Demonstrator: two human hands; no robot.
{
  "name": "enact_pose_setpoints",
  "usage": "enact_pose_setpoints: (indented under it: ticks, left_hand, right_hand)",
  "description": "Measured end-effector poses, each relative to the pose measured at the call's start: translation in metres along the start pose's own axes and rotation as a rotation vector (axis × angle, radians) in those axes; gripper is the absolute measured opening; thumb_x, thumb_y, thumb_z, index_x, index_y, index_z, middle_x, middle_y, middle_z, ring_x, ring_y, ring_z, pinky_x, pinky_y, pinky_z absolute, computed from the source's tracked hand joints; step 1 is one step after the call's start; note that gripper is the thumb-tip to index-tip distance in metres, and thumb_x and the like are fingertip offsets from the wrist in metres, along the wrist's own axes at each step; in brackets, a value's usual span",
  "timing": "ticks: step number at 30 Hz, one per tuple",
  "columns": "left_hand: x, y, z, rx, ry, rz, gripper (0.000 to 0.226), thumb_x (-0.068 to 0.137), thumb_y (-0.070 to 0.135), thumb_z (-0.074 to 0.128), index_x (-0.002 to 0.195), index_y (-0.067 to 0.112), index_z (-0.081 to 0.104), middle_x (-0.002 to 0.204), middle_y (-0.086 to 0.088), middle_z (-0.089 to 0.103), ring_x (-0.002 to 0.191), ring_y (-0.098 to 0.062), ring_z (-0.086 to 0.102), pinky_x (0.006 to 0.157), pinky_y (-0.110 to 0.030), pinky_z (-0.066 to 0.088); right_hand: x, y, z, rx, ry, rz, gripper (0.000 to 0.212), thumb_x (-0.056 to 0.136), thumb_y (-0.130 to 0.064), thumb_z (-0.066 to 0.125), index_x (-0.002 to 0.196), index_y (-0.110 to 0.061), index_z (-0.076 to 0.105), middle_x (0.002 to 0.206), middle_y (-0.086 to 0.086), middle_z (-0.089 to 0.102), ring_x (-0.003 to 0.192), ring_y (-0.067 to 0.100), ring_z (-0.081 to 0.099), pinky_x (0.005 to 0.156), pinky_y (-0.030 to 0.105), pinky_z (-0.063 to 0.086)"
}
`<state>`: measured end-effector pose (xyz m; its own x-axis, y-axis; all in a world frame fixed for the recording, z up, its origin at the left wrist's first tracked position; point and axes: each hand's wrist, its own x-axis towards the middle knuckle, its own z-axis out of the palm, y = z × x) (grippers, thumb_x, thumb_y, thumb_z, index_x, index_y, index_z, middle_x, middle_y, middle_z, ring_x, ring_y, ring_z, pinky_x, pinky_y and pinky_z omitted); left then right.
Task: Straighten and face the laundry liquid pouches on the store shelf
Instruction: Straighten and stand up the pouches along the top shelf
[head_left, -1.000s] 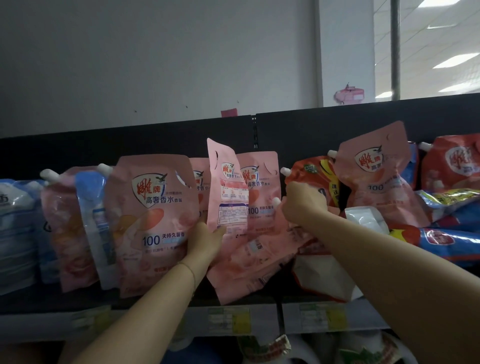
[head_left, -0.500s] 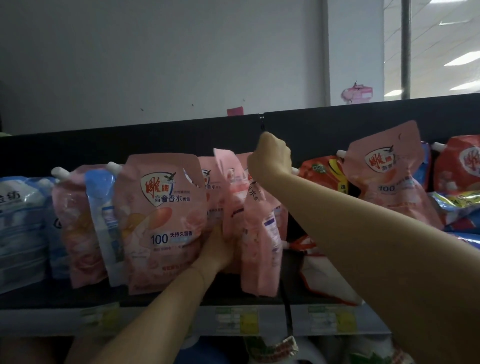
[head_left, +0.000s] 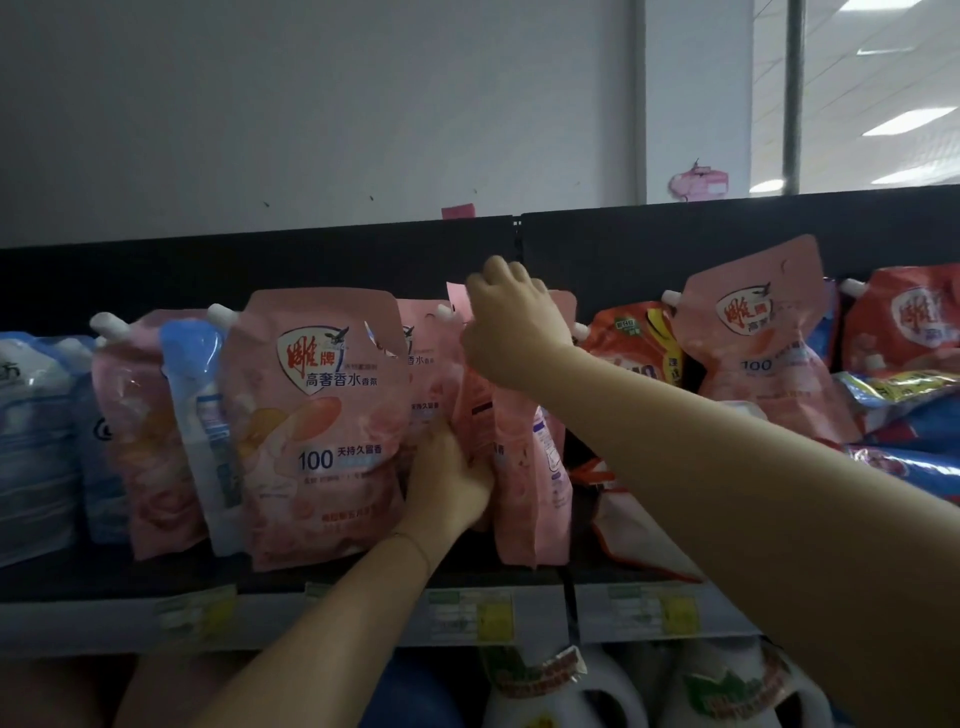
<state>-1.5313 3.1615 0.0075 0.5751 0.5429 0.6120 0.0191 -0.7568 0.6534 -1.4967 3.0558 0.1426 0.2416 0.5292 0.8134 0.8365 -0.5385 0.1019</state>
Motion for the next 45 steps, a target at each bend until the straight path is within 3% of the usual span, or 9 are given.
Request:
enact_pose_setpoints:
  ticks: [4,8,11,18,22,28,33,39,45]
  left_hand:
    - [-0.009,0.011,-0.011,-0.105,0.144,0.056,0.012,0.085,0.024,0.060,0.094,0.017,0.056,0.090,-0.001,0.062,0.080,-0.017,0.062,0.068,-0.030,0.049]
    - [-0.017,0.027,-0.026,-0.138,0.177,0.231,0.020,0.079,-0.002,0.055,0.082,0.017,0.051,0.074,-0.001,0.052,0.065,-0.015,0.053,0.054,-0.012,0.037]
    - [-0.017,0.034,-0.037,-0.065,0.180,0.368,0.030,0.078,-0.001,0.053,0.068,0.024,0.041,0.066,0.001,0.045,0.063,-0.017,0.046,0.055,-0.013,0.031]
    - [-0.015,0.041,-0.058,0.106,0.124,0.487,0.013,0.085,0.009,0.054,0.086,0.020,0.048,0.090,0.004,0.049,0.089,-0.016,0.047,0.077,-0.032,0.042]
    - [-0.014,0.056,-0.058,0.307,0.207,0.656,0.007,0.086,0.015,0.055,0.091,0.012,0.058,0.091,-0.002,0.055,0.079,-0.017,0.050,0.063,-0.027,0.038]
    - [-0.014,0.085,-0.041,0.389,0.223,0.862,0.015,0.085,0.019,0.047,0.083,0.010,0.059,0.083,-0.004,0.056,0.074,-0.018,0.052,0.055,-0.025,0.037]
    - [-0.017,0.103,-0.015,0.387,0.178,0.911,0.019,0.084,0.023,0.043,0.079,0.011,0.057,0.079,-0.002,0.053,0.074,-0.020,0.052,0.050,-0.029,0.045]
    - [-0.019,0.128,0.023,0.417,0.162,0.858,0.008,0.079,0.020,0.051,0.080,0.013,0.056,0.077,0.000,0.051,0.070,-0.019,0.053,0.047,-0.026,0.040]
    - [-0.012,0.142,0.058,0.403,0.017,0.680,0.013,0.091,0.027,0.047,0.097,0.018,0.054,0.087,0.009,0.037,0.076,-0.011,0.038,0.058,-0.025,0.030]
  right_hand:
    - [-0.010,-0.014,0.004,-0.112,0.086,-0.182,0.041,0.089,-0.024,0.050,0.128,-0.011,0.050,0.133,0.006,0.045,0.121,0.024,0.042,0.106,0.035,0.031]
    - [-0.023,-0.028,0.009,-0.156,0.079,-0.233,0.035,0.092,-0.027,0.043,0.120,-0.011,0.054,0.125,0.006,0.053,0.112,0.026,0.050,0.094,0.037,0.041]
    - [-0.030,-0.031,0.007,-0.204,0.071,-0.217,0.037,0.091,-0.024,0.041,0.123,-0.010,0.051,0.117,0.005,0.060,0.103,0.027,0.057,0.088,0.040,0.045]
    - [-0.046,-0.010,-0.002,-0.124,0.191,-0.084,0.024,0.085,-0.027,0.055,0.100,-0.009,0.062,0.090,0.005,0.066,0.078,0.026,0.062,0.062,0.030,0.044]
    - [-0.062,0.006,-0.007,-0.172,0.199,-0.073,0.025,0.082,-0.025,0.054,0.096,-0.006,0.063,0.089,0.008,0.066,0.076,0.028,0.063,0.061,0.037,0.053]
    - [-0.083,0.037,-0.015,-0.165,0.256,-0.041,0.017,0.080,-0.022,0.061,0.089,-0.007,0.061,0.079,0.006,0.063,0.065,0.024,0.060,0.051,0.026,0.039]
    - [-0.092,0.073,-0.020,-0.253,-0.047,0.004,0.037,0.097,-0.034,0.043,0.127,-0.016,0.053,0.128,0.002,0.057,0.108,0.020,0.059,0.072,0.030,0.046]
    - [-0.095,0.113,-0.021,-0.238,-0.203,0.036,0.024,0.093,-0.031,0.047,0.109,-0.020,0.060,0.107,-0.003,0.060,0.097,0.017,0.059,0.075,0.030,0.049]
    - [-0.088,0.140,-0.012,-0.209,-0.369,-0.034,0.015,0.091,-0.028,0.051,0.103,-0.021,0.058,0.104,-0.004,0.060,0.092,0.017,0.060,0.078,0.033,0.052]
